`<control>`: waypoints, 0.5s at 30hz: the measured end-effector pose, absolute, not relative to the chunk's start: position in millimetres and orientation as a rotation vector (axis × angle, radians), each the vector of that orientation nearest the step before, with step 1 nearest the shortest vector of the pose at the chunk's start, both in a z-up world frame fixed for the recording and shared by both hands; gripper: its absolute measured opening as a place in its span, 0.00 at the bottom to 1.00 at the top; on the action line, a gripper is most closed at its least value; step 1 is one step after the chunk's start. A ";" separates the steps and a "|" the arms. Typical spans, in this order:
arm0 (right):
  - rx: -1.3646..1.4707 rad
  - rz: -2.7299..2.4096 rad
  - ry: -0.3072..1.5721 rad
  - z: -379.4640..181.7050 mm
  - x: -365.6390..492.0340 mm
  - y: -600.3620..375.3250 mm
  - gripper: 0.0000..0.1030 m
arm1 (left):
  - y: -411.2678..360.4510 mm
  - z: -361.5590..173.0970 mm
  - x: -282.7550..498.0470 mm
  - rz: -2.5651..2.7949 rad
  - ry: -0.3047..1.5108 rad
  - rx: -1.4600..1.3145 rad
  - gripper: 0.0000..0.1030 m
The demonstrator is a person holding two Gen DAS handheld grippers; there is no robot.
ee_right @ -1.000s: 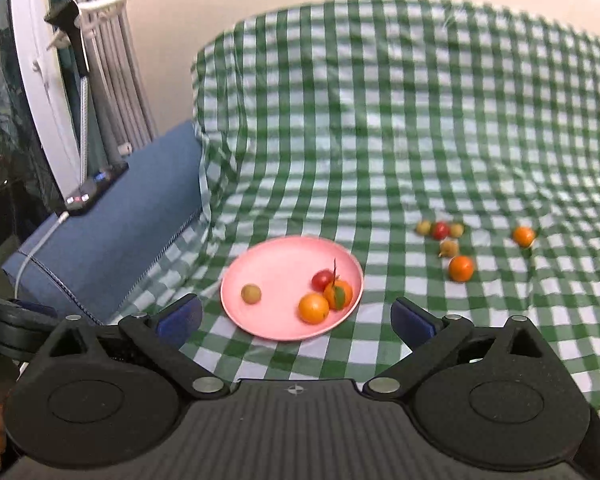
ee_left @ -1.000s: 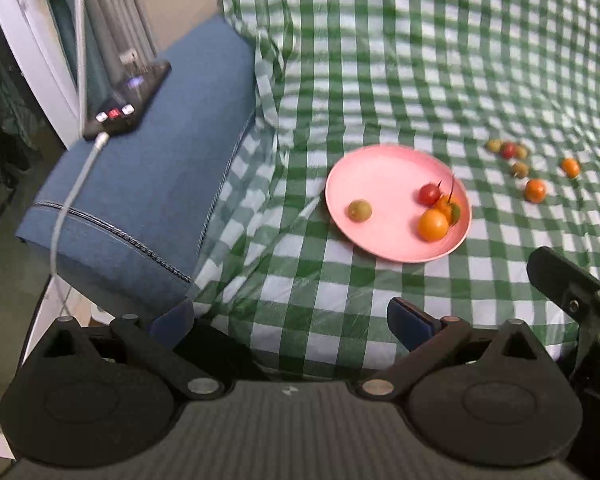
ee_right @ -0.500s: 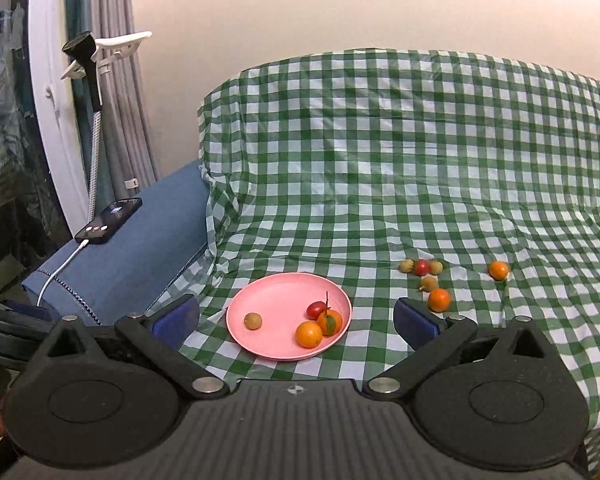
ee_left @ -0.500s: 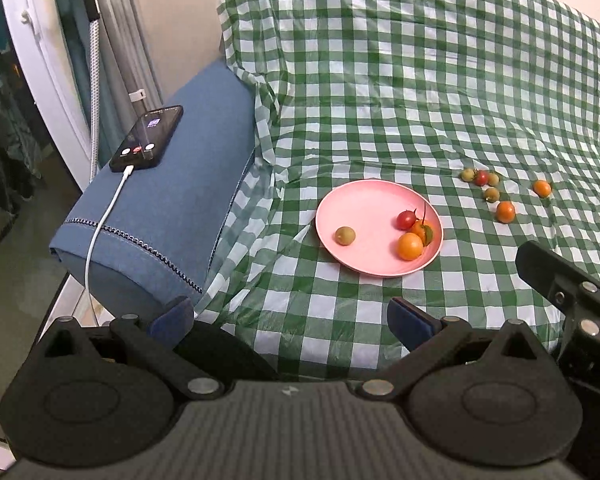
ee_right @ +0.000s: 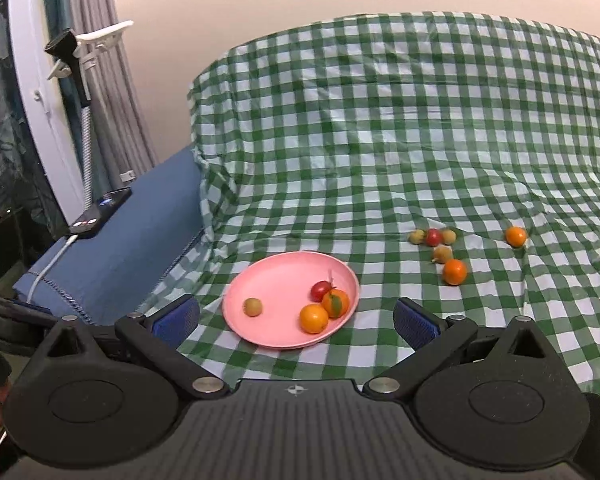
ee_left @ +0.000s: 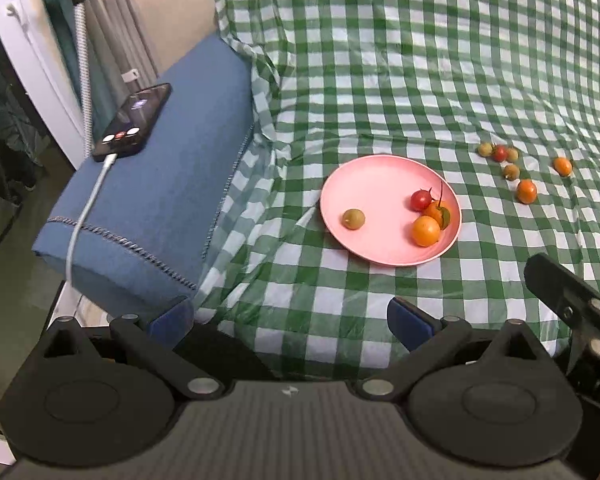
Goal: Organize fruits
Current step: 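Open both tools to release the tomato and orange onto the plate, then grasp a yellow pear with the left tool while the right tool grasps an orange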
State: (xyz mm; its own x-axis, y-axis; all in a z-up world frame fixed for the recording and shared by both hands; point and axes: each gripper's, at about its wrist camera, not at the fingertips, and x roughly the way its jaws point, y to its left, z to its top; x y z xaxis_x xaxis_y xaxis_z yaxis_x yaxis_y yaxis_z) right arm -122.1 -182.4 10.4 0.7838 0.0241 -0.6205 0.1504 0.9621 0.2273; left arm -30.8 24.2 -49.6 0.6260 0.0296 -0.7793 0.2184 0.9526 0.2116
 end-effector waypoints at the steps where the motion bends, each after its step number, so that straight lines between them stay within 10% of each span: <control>1: 0.279 -0.077 0.668 7.6 -120.7 -186.2 0.99 | 19.2 -50.6 -26.1 -0.112 0.898 0.303 1.00; 15: 0.348 -0.435 0.748 -86.0 -57.1 -305.9 0.99 | -76.9 -60.9 63.0 -0.185 0.974 0.310 1.00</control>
